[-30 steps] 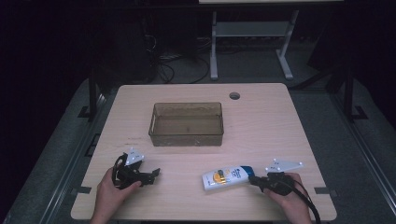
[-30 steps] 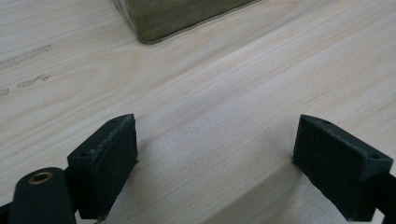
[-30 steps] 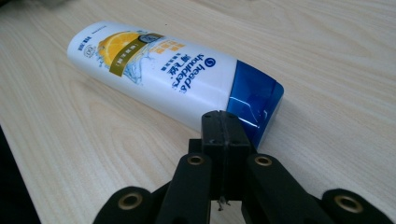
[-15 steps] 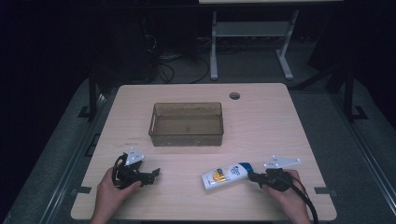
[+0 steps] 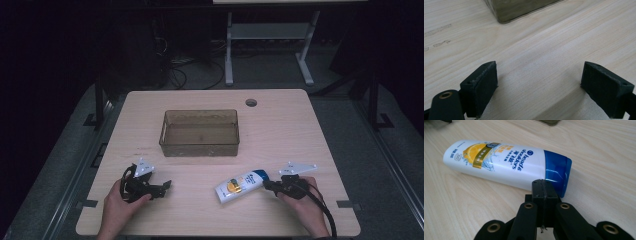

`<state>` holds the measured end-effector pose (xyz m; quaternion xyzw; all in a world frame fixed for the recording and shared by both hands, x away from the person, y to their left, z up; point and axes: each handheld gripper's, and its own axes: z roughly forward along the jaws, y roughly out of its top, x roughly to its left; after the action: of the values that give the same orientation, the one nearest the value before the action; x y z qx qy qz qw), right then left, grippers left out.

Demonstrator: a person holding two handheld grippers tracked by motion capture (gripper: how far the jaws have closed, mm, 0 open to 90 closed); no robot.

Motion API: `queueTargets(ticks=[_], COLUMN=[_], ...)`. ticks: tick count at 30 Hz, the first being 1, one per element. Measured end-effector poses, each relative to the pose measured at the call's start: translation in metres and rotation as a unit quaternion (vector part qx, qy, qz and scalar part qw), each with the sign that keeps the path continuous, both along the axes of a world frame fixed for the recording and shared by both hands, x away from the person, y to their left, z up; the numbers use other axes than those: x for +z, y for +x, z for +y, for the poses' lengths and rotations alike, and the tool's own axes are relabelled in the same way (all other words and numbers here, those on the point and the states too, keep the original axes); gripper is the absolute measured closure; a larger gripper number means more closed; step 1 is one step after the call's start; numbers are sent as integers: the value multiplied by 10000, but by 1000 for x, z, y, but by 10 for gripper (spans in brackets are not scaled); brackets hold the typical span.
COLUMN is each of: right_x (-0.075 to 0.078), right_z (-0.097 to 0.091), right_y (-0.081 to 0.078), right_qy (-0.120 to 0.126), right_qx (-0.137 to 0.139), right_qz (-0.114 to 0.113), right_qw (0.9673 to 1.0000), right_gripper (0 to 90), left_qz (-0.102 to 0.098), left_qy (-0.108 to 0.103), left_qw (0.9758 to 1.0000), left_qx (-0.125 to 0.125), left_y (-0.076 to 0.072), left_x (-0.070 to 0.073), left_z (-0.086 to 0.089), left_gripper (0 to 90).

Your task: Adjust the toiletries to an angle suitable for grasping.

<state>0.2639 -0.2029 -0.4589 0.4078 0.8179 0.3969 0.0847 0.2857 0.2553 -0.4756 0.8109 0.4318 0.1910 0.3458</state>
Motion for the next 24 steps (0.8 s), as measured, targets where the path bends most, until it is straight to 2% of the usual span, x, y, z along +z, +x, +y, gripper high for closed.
queueTargets(ticks=[24], right_x=[1], right_z=[13], right_y=[30], right_qy=[45], right_qx=[-16], right_qz=[-60], right_qw=[10000], right_gripper=[900], left_qz=[1], left_qy=[-2], left_qw=[10000], left_qx=[1], left_y=[0], left_x=[0], left_z=[0], left_gripper=[125])
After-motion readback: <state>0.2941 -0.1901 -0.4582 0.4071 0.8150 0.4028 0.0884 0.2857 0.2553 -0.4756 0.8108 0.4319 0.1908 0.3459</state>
